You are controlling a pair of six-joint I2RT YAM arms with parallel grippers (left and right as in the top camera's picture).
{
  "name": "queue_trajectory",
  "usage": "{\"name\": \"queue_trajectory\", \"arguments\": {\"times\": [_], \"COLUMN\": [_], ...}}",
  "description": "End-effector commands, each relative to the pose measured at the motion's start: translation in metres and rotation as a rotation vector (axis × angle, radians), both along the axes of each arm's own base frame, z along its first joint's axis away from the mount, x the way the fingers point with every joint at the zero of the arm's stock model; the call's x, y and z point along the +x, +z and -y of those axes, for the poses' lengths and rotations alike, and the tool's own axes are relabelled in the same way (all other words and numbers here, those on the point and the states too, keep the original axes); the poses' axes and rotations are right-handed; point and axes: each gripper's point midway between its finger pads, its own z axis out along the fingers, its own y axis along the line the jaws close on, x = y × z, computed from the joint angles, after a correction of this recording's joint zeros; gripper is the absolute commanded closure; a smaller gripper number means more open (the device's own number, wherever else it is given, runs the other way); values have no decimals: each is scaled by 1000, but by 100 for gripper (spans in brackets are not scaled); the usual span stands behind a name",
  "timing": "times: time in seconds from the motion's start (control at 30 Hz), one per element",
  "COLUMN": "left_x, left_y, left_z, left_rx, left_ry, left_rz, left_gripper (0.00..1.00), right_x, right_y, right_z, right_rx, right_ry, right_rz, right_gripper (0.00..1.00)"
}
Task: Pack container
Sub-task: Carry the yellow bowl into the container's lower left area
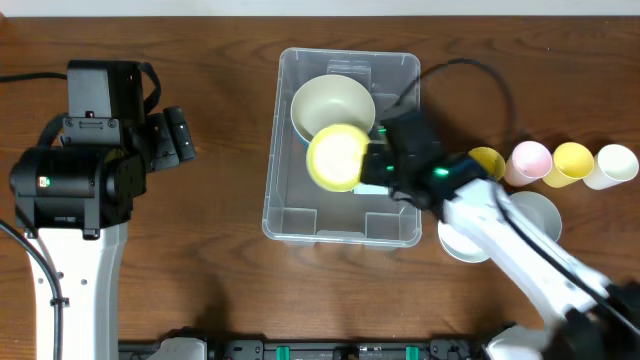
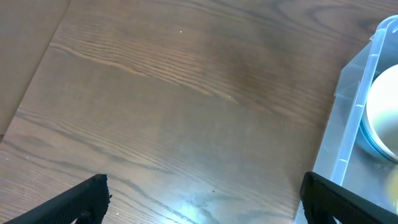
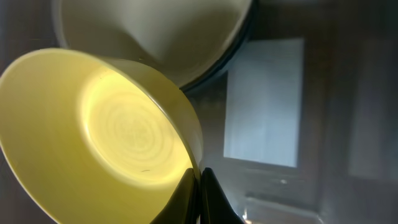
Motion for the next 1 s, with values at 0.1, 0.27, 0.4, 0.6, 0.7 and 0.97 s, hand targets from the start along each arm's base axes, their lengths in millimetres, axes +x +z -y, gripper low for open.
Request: {"name": "queue_trajectory", "arguments": {"times": [0.1, 0.27, 0.4, 0.6, 0.7, 0.97], "left_x": [0, 0, 0, 0, 0, 0], "left_y": [2, 2, 2, 2, 2, 2], "left_z": [-1, -1, -1, -1, -1, -1], "left_rx": [-8, -9, -8, -8, -8, -8], "left_ry": [18, 19, 18, 18, 18, 18], "left_rz": [10, 10, 10, 10, 10, 10], "left_gripper": [2, 2, 2, 2, 2, 2], "right_x": [-5, -5, -7, -5, 2, 15], "right_y": [-29, -47, -53, -28, 8, 126], "right_z": [-43, -52, -52, -71, -67, 13], "right_rx": [-22, -35, -36, 26, 36, 25], "right_ry": [105, 120, 122, 243, 228, 26], "right_rz": [-5, -24, -43, 31, 92, 266], "right_gripper": [98, 98, 98, 66, 64, 48]}}
